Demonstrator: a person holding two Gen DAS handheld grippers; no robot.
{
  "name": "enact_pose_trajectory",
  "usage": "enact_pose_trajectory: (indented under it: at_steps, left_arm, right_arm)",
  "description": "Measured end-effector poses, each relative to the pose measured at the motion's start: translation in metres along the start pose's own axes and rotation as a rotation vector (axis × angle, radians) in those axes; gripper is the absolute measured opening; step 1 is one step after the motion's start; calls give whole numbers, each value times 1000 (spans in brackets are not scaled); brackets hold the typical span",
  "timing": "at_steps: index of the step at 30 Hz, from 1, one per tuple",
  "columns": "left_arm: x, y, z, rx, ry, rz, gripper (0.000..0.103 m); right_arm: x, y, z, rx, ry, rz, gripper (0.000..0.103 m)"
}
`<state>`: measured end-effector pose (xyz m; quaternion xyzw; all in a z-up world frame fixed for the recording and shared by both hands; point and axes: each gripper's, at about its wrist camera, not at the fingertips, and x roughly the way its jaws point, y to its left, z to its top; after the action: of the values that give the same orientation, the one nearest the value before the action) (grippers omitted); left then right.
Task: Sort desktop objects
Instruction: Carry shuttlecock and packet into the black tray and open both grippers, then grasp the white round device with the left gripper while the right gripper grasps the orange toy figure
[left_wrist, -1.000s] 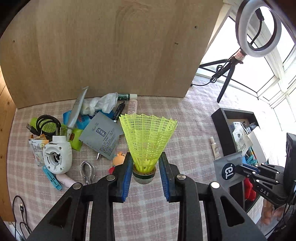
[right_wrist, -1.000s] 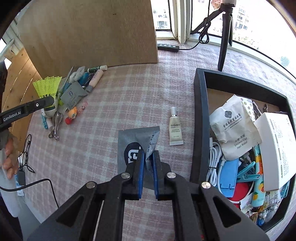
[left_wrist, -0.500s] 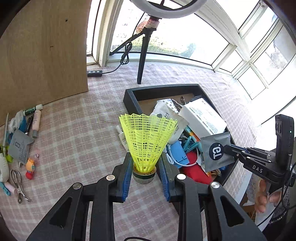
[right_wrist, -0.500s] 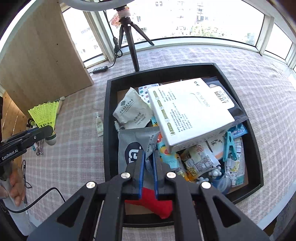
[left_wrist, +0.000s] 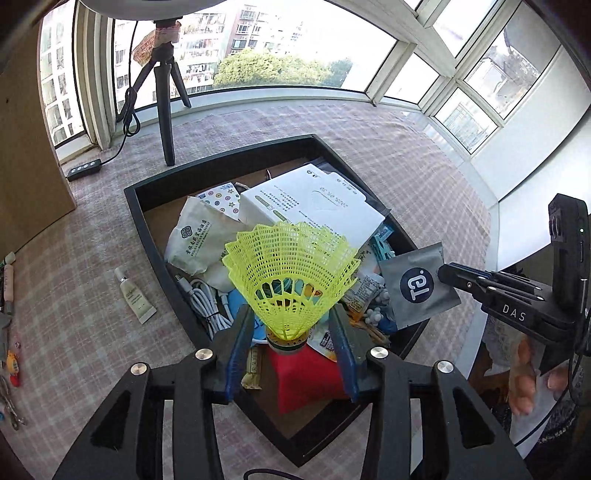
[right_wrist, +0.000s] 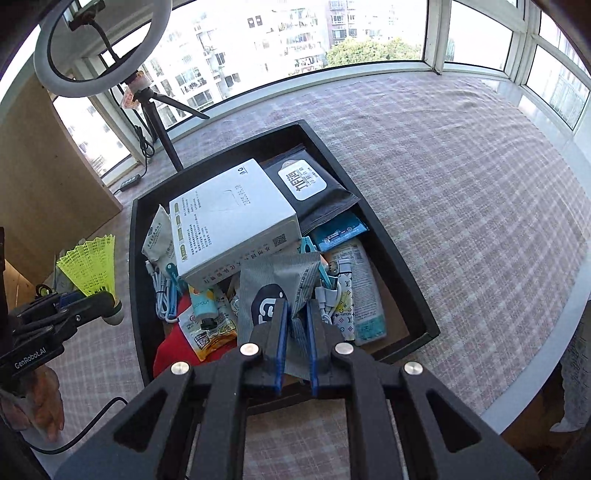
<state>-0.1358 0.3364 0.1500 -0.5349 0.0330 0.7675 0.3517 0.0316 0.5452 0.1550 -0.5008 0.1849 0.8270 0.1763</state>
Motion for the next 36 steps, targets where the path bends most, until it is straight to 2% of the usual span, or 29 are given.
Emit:
enact_pose_trajectory:
  at_steps: [1,3,8,16,21,24,28,36]
  left_arm:
    - [0,1,0,-7,-7,-7,77]
    - [-2,1,-2,-9,-21,-4,77]
    - [-7,9,-8,22,-19,52,70]
    - [-31,61,-22,-60,-57,133,67]
    - [-50,114,-38,-138,-74,213,65]
    - [-64,151,-48,-206,-81,253,57]
    - [-85,201,-66,-292,-91,309,57]
    - [-130,295,-109,-455,-112,425,52]
  right_arm:
    - [0,0,1,2,-5,-21,30]
    - [-2,2,2,4,-27,-34,47]
    - [-3,16,4,-27,-43,-27,47]
    - [9,52,6,-85,-31,15,47]
    - [18,85,5,-140,-18,55,47]
    - [23,109,4,-177,-9,82,47]
    - [29,144,4,-228,5,122,47]
    - [44,234,-1,-340,58,225,47]
